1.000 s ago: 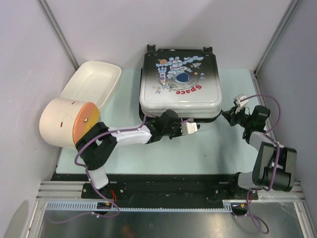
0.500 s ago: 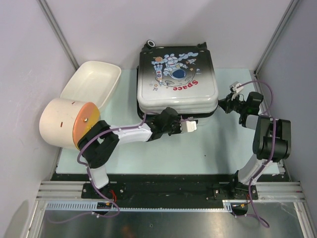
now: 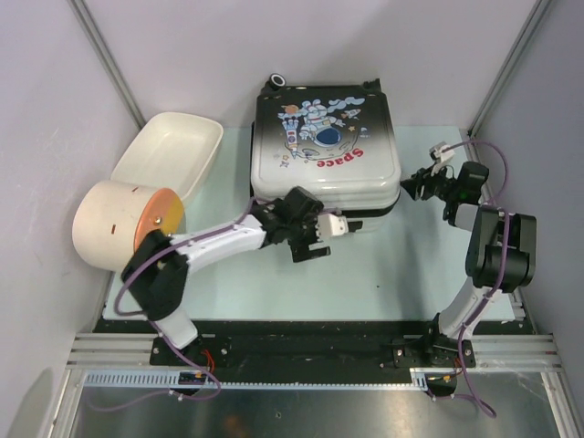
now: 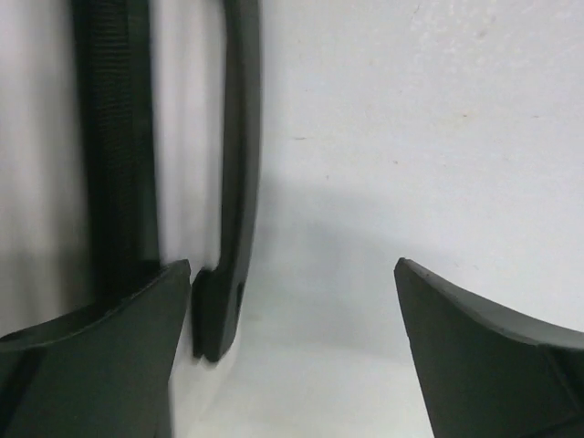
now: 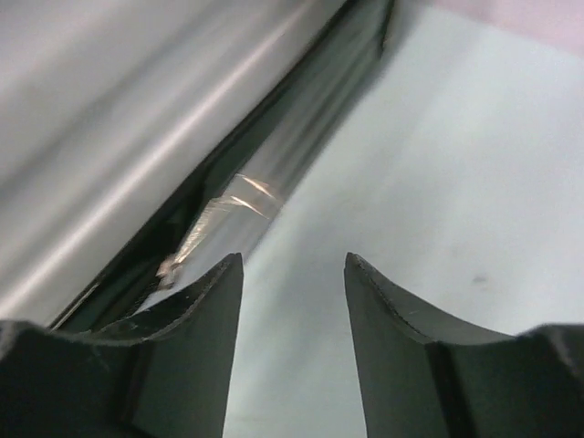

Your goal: Open, take out, and arrange the luggage

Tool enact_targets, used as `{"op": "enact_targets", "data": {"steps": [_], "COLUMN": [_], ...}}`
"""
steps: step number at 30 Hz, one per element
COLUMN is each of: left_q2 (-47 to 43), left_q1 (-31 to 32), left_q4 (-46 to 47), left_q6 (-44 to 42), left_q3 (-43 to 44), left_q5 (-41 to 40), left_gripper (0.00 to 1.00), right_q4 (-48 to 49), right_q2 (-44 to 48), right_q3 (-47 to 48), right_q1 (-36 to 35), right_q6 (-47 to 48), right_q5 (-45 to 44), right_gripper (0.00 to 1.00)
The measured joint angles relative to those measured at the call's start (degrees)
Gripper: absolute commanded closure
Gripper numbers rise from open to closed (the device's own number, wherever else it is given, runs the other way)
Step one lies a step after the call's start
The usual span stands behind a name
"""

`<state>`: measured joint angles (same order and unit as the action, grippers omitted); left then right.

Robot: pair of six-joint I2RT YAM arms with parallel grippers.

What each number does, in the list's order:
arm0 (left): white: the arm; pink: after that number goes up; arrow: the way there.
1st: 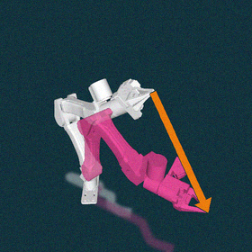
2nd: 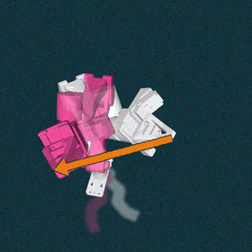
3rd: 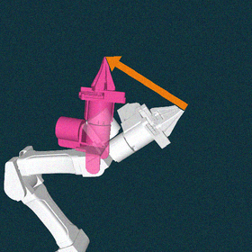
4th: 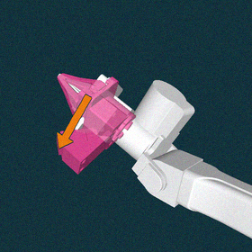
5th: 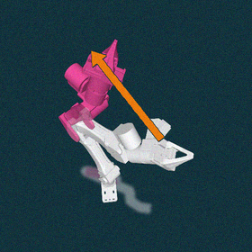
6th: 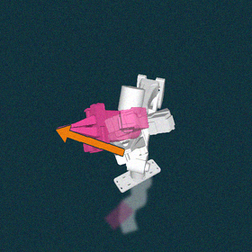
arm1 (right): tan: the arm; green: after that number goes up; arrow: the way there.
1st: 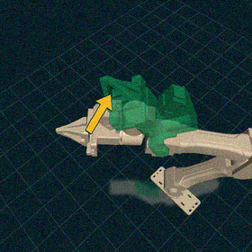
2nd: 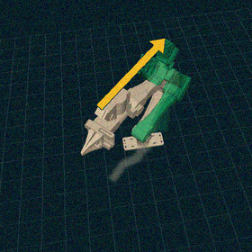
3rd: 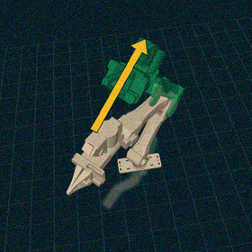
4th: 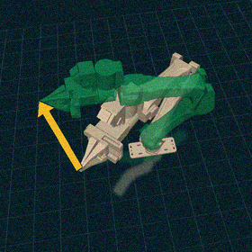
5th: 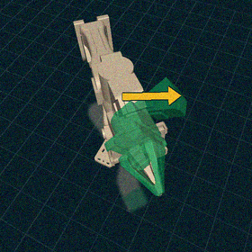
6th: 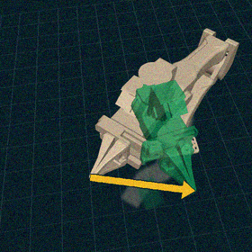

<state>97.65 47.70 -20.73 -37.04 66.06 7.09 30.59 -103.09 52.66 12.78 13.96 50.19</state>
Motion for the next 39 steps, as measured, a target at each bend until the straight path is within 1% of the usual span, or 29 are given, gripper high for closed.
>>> {"op": "enact_targets", "data": {"steps": [1, 4, 9, 11, 13, 16, 17, 18, 19, 21, 23, 25, 28, 32, 35, 39], "left_q2": [-2.3, -7.8, -14.3, -15.7, -16.0, -13.8, -12.0, -10.3, -7.7, -3.8, 0.3, 3.8, 8.9, 13.3, 12.7, 10.0], "left_q1": [-0.4, -1.6, -3.1, -5.7, -11.1, -21.0, -25.4, -28.3, -32.8, -37.8, -41.4, -42.6, -42.0, -40.1, -38.1, -34.5], "left_q4": [-2.9, -6.9, -6.4, -6.4, -6.4, -6.6, -6.9, -6.6, -6.5, -6.3, -6.1, -6.1, -6.5, -5.8, -4.2, -1.5], "left_q6": [0.9, 3.1, 7.8, 11.1, 15.3, 21.3, 24.0, 26.1, 29.2, 33.3, 36.7, 39.1, 42.0, 45.9, 46.3, 47.2], "left_q3": [1.0, 5.3, 14.4, 16.7, 18.6, 21.8, 23.9, 25.5, 27.8, 30.6, 32.4, 33.3, 33.5, 33.2, 31.8, 28.1], "left_q5": [0.7, 2.4, 4.0, 6.5, 9.4, 11.5, 13.3, 14.5, 15.9, 17.7, 19.8, 22.1, 25.9, 32.0, 31.4, 26.9], "left_gripper": [0.0, 0.0, 0.0, 0.0, 0.0, 0.0, 0.0, 0.01, 0.02, 0.02, 0.04, 0.06, 0.08, 0.12, 0.14, 0.16], "right_q4": [-0.1, -0.9, -7.1, -11.6, -16.9, -25.6, -29.1, -32.3, -35.5, -41.4, -45.9, -50.1, -54.9, -58.1, -59.6, -60.5], "right_q2": [0.4, 3.4, 12.7, 16.9, 20.9, 26.1, 27.9, 29.6, 31.1, 33.6, 34.9, 35.4, 35.5, 36.0, 37.0, 39.6], "right_q3": [0.4, 2.3, 3.4, 3.6, 3.7, 3.8, 3.8, 3.8, 3.9, 4.0, 4.0, 4.0, 4.0, 4.0, 4.0, 4.0], "right_q1": [0.2, 1.6, 3.1, 3.2, 3.2, 2.6, 1.9, 0.7, -1.0, -4.9, -8.7, -11.9, -15.3, -16.5, -16.4, -15.4], "right_q6": [-0.1, 0.2, 1.3, 1.8, 2.3, 2.9, 3.3, 3.8, 4.3, 5.5, 6.5, 7.4, 8.2, 9.1, 10.0, 10.6], "right_q5": [-2.0, -6.3, -10.6, -11.6, -12.5, -12.8, -13.0, -13.1, -13.2, -12.8, -12.2, -12.2, -12.2, -12.3, -12.9, -13.5], "right_gripper": [0.35, 0.24, 0.18, 0.17, 0.17, 0.17, 0.17, 0.18, 0.19, 0.2, 0.2, 0.21, 0.21, 0.2, 0.19, 0.19]}}
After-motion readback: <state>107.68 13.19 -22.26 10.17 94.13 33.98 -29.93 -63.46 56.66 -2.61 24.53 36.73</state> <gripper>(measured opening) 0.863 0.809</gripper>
